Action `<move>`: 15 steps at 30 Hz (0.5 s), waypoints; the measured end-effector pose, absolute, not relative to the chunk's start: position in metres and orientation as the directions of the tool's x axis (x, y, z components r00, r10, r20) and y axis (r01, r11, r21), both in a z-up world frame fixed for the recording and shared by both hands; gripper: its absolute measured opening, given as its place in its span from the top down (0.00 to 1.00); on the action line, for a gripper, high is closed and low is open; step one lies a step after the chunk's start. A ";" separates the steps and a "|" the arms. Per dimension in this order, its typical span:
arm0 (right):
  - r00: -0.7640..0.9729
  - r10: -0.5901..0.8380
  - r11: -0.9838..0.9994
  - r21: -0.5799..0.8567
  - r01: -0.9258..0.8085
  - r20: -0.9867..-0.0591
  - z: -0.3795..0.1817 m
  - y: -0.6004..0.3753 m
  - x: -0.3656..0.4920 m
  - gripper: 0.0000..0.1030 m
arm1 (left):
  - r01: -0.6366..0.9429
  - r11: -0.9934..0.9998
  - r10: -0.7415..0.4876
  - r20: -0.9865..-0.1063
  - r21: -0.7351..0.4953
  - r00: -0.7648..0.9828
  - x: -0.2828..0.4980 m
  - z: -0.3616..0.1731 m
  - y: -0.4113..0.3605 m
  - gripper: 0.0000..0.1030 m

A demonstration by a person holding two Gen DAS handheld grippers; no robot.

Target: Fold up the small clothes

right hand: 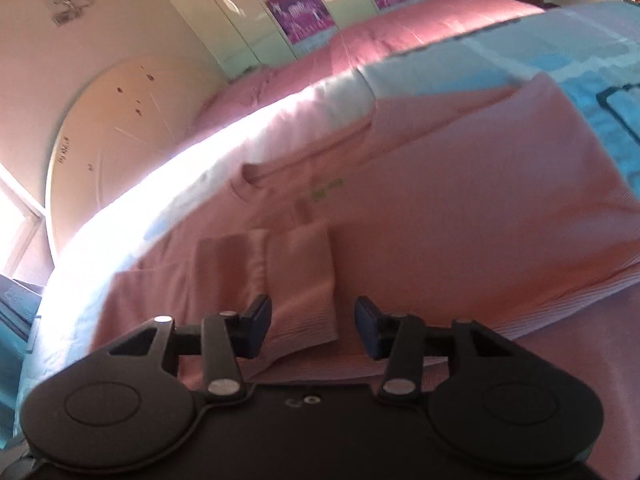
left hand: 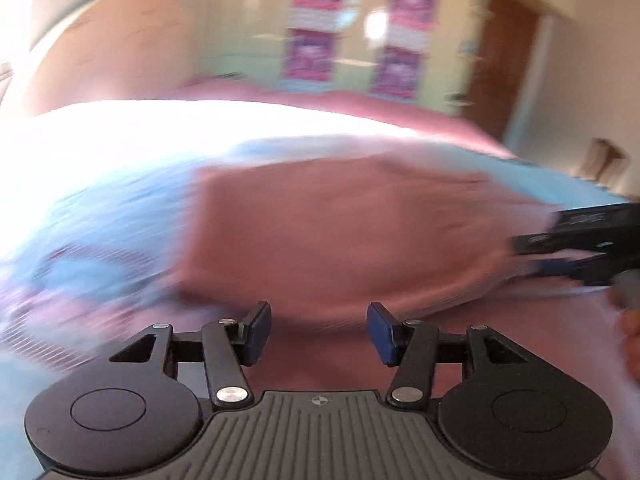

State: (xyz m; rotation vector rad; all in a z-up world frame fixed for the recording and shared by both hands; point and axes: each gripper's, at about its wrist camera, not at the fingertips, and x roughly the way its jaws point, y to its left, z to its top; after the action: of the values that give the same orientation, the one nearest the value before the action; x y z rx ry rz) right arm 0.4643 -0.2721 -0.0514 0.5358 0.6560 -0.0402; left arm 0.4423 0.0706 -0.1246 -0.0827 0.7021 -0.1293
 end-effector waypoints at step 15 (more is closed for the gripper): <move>0.905 0.027 0.961 0.262 0.094 -0.426 0.014 -0.241 0.460 0.88 | 0.021 0.995 -0.084 -0.657 -0.102 0.749 0.461 -0.143 0.111 0.57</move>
State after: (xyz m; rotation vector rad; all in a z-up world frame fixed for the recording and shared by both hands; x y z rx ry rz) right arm 0.4596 -0.2414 0.0139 0.2819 0.4407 -0.0353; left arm 0.4610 0.1108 -0.1433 -0.0903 0.7217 -0.0574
